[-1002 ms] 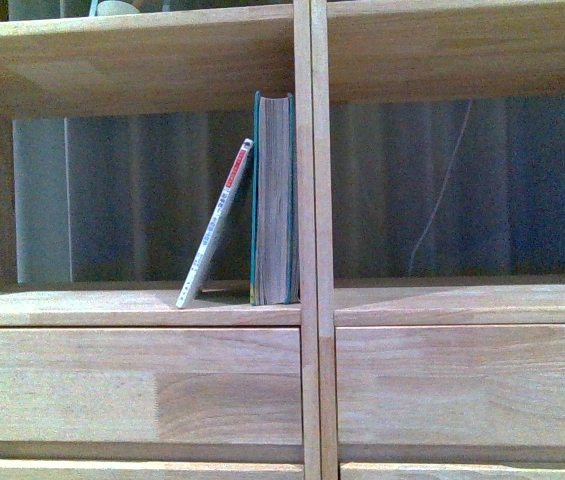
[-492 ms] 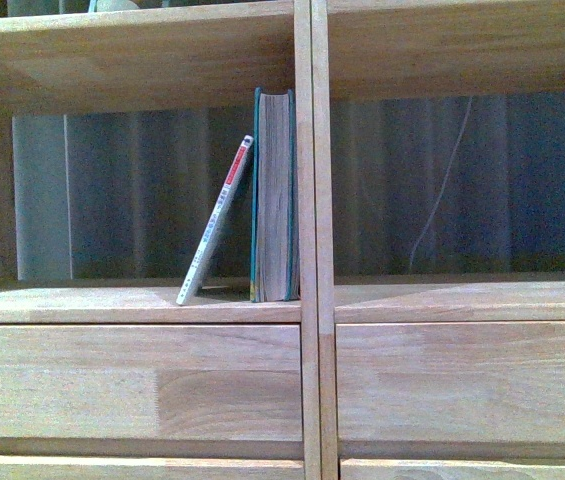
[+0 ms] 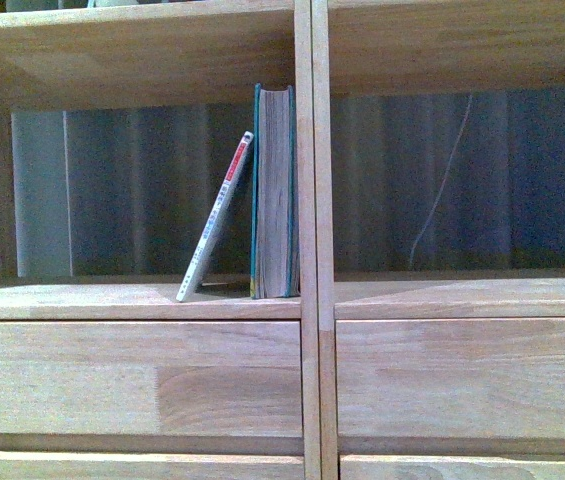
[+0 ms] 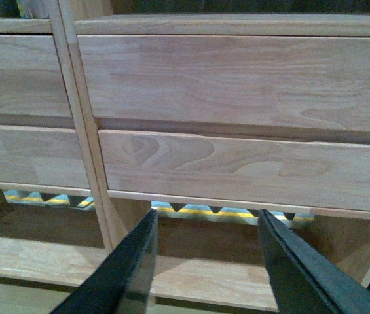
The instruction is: Organize books on shelf
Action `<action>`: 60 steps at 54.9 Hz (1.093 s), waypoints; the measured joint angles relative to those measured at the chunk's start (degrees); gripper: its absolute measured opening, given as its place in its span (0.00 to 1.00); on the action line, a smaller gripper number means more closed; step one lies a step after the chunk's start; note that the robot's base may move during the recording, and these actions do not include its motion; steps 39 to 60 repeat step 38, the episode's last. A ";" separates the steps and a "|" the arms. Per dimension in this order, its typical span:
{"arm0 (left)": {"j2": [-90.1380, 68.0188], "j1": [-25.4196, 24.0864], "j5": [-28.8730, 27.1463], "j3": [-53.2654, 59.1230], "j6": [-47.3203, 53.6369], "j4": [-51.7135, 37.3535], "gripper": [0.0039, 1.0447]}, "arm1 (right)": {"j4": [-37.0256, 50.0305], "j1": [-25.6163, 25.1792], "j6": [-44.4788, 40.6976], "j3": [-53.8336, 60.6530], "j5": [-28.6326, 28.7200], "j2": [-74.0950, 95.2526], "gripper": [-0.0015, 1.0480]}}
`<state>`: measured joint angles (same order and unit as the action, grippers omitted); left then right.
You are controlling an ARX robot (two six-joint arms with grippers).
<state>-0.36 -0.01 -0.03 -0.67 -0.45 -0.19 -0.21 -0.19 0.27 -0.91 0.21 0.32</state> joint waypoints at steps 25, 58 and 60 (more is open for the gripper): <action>0.00 0.02 0.00 0.00 0.15 0.00 0.94 | 0.00 0.00 0.00 0.00 0.00 0.00 0.93; 0.00 0.02 0.00 0.00 0.15 0.00 0.94 | 0.00 0.00 0.00 0.00 -0.02 0.00 0.93; 0.00 0.02 0.00 0.00 0.15 0.00 0.94 | 0.00 0.00 0.00 0.00 -0.02 0.00 0.93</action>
